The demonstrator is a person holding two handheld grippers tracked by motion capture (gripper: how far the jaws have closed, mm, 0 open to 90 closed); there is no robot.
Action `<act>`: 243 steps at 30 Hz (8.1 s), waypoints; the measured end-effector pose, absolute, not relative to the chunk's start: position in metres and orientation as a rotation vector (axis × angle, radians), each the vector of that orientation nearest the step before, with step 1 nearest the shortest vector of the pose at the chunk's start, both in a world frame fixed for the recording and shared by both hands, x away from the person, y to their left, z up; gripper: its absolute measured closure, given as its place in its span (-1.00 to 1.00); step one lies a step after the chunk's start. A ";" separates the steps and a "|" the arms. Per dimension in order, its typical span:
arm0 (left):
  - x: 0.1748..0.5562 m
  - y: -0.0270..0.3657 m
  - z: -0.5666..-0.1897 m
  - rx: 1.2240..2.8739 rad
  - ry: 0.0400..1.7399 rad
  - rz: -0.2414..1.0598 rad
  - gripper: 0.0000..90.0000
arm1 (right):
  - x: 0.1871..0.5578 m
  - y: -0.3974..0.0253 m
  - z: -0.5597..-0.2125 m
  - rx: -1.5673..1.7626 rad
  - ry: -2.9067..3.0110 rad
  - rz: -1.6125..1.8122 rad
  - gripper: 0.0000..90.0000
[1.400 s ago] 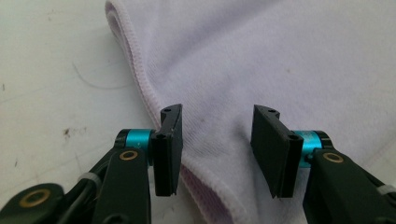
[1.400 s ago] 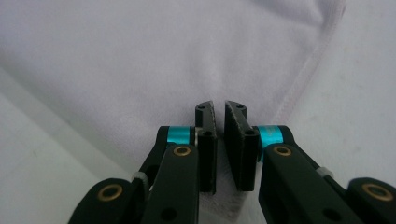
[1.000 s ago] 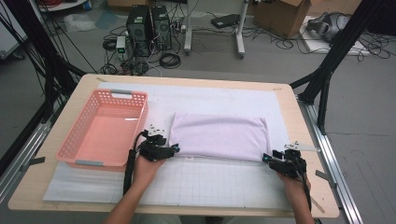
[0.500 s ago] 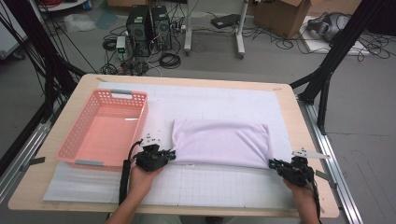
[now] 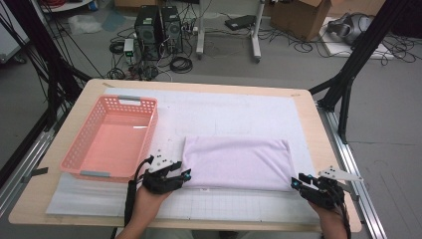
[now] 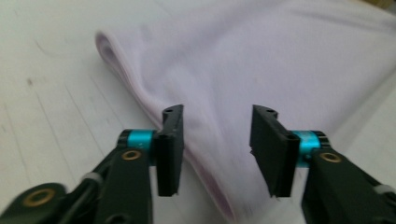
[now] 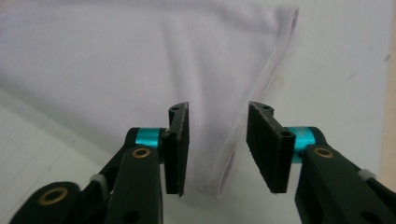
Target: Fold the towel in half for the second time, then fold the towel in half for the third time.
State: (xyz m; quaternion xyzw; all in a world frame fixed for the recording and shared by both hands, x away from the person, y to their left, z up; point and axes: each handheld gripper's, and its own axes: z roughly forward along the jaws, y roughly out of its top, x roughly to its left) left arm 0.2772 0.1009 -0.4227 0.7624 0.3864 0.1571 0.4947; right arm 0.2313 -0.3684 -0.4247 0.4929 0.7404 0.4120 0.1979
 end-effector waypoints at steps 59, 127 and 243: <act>0.355 0.093 -0.428 1.768 1.045 0.433 -0.18 | 0.333 -0.358 -0.427 1.331 2.110 1.056 0.44; 0.289 0.100 -0.441 1.857 0.950 0.310 -0.43 | 0.268 -0.362 -0.424 1.238 1.978 1.205 -0.55; 0.273 0.118 -0.413 1.773 1.061 0.234 0.77 | 0.438 -0.076 -0.404 0.648 2.712 1.307 0.84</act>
